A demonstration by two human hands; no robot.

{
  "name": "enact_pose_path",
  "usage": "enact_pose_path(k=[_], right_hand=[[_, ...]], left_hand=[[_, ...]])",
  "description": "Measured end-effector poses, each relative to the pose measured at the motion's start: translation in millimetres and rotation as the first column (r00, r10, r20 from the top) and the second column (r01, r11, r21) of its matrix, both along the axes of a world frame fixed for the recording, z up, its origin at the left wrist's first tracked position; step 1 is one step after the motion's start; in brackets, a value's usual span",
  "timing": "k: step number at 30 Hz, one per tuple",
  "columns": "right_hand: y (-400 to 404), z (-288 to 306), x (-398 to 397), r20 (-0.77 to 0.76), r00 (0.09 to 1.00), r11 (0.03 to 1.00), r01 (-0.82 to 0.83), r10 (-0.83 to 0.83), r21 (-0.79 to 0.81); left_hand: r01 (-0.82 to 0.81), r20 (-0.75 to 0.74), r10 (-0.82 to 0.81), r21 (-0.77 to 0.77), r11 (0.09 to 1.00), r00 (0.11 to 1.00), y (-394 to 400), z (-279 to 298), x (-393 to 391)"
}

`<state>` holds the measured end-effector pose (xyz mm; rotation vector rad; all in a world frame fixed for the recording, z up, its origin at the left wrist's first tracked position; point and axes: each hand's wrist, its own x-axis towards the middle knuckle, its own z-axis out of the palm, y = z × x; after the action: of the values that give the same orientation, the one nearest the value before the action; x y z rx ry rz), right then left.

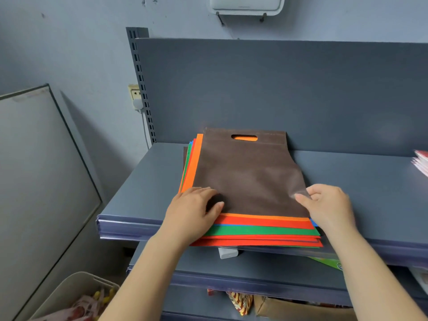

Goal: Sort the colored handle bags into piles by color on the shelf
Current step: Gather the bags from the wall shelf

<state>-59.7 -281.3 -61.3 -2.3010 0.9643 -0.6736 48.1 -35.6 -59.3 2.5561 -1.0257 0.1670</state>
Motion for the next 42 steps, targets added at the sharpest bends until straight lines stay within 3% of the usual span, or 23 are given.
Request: enact_pose_path(k=[7, 14, 21, 25, 30, 33, 37, 42], right_hand=[[-19, -6, -10, 0.159, 0.985, 0.992, 0.076, -0.059, -0.098], [-28, -13, -14, 0.26, 0.962, 0.987, 0.043, -0.082, 0.153], [-24, -9, -18, 0.179, 0.983, 0.949, -0.019, -0.04, 0.314], [-20, -4, -26, 0.177, 0.984, 0.899, -0.1, 0.025, 0.426], [-12, -1, -42, 0.263, 0.964, 0.876, -0.152, 0.03, 0.458], [-2, 0, -56, 0.321, 0.947, 0.784, -0.226, 0.036, 0.579], [15, 3, -79, 0.341, 0.938, 0.648, -0.298, 0.062, 0.701], [39, 2, -110, 0.371, 0.918, 0.591, -0.378, 0.14, 0.712]], left_hand=[[-0.335, -0.126, 0.334, 0.013, 0.942, 0.934, 10, -4, 23], [-0.533, -0.257, 0.504, -0.053, 0.845, 0.825, 26, 2, 35], [-0.57, -0.143, 0.554, -0.128, 0.811, 0.82, 31, 16, 21], [-0.54, -0.141, 0.522, -0.266, 0.798, 0.841, 36, 18, 6], [-0.525, -0.279, 0.448, -0.526, 0.668, 0.849, 47, 21, -27], [-0.549, -0.354, 0.429, -0.643, 0.533, 0.831, 55, 22, -57], [-0.548, -0.298, 0.537, -0.737, 0.396, 0.789, 66, 20, -102], [-0.551, -0.281, 0.629, -0.783, 0.287, 0.725, 91, 3, -153]])
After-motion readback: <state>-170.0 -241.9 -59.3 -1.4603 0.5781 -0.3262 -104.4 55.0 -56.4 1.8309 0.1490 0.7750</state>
